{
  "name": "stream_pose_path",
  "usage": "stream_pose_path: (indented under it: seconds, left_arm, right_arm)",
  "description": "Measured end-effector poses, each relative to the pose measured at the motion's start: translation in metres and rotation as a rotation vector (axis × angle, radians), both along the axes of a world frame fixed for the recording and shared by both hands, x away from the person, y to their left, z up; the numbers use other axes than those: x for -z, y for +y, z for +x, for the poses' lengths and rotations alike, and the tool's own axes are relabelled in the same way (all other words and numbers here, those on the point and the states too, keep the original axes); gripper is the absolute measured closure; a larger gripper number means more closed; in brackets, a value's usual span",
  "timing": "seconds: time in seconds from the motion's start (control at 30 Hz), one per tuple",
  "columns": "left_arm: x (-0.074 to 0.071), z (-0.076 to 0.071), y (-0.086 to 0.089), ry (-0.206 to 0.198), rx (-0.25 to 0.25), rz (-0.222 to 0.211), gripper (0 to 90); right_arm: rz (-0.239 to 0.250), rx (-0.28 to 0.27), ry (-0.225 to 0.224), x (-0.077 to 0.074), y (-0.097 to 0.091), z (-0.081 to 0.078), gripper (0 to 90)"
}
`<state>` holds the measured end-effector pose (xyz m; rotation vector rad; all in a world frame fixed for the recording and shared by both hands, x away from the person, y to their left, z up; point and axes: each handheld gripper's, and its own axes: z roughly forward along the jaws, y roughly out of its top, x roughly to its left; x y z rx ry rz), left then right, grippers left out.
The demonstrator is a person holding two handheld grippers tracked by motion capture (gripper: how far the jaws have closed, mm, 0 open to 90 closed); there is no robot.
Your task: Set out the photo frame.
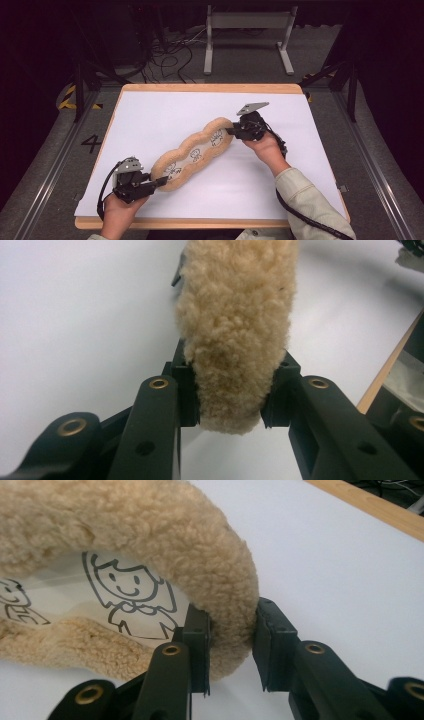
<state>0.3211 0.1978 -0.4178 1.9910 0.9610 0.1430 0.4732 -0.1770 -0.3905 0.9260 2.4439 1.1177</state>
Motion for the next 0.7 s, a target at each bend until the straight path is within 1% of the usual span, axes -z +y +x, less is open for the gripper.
stream_pose_path:
  seconds: [0.03, 0.07, 0.1, 0.13, 0.23, 0.27, 0.33, 0.37, 0.43, 0.5, 0.53, 0.57, 0.7]
  left_arm:
    - [-0.003, 0.003, -0.001, -0.006, -0.002, -0.008, 67.1]
    - [-0.003, 0.003, -0.001, -0.006, -0.002, -0.008, 67.1]
    - [-0.005, 0.004, -0.002, -0.016, -0.006, -0.006, 67.1]
    - [-0.008, 0.007, -0.004, -0.035, -0.004, 0.006, 67.0]
    - [-0.013, 0.013, -0.009, -0.077, -0.004, 0.047, 66.7]
    - [-0.013, 0.013, -0.009, -0.077, -0.004, 0.047, 66.6]
    - [-0.016, 0.018, -0.010, -0.093, -0.012, 0.046, 66.6]
    - [-0.017, 0.022, -0.011, -0.101, -0.020, 0.045, 66.5]
    - [-0.020, 0.026, -0.012, -0.112, -0.027, 0.045, 66.5]
    - [-0.021, 0.032, -0.013, -0.122, -0.029, 0.040, 66.4]
    - [-0.022, 0.035, -0.014, -0.117, -0.031, 0.034, 66.4]
    - [-0.022, 0.037, -0.015, -0.120, -0.031, 0.037, 66.4]
    - [-0.023, 0.048, -0.022, -0.121, -0.017, 0.043, 66.4]
  right_arm:
    - [0.013, 0.008, -0.015, -0.005, -0.006, -0.005, 70.7]
    - [0.013, 0.008, -0.015, -0.005, -0.006, -0.005, 70.7]
    - [0.020, 0.014, -0.022, -0.008, -0.010, -0.008, 70.7]
    - [0.031, 0.024, -0.031, -0.012, -0.016, -0.013, 70.5]
    - [0.046, 0.044, -0.050, -0.016, -0.024, -0.019, 70.3]
    - [0.046, 0.044, -0.050, -0.016, -0.024, -0.019, 70.3]
    - [0.053, 0.056, -0.059, -0.018, -0.029, -0.022, 70.3]
    - [0.068, 0.075, -0.056, -0.018, -0.035, -0.026, 70.3]
    - [0.069, 0.079, -0.054, -0.018, -0.037, -0.028, 70.3]
    - [0.076, 0.092, -0.057, -0.017, -0.042, -0.033, 70.3]
    - [0.083, 0.100, -0.057, -0.016, -0.044, -0.035, 70.2]
    - [0.090, 0.106, -0.057, -0.016, -0.047, -0.037, 70.2]
    - [0.100, 0.157, -0.074, -0.015, -0.056, -0.048, 70.3]
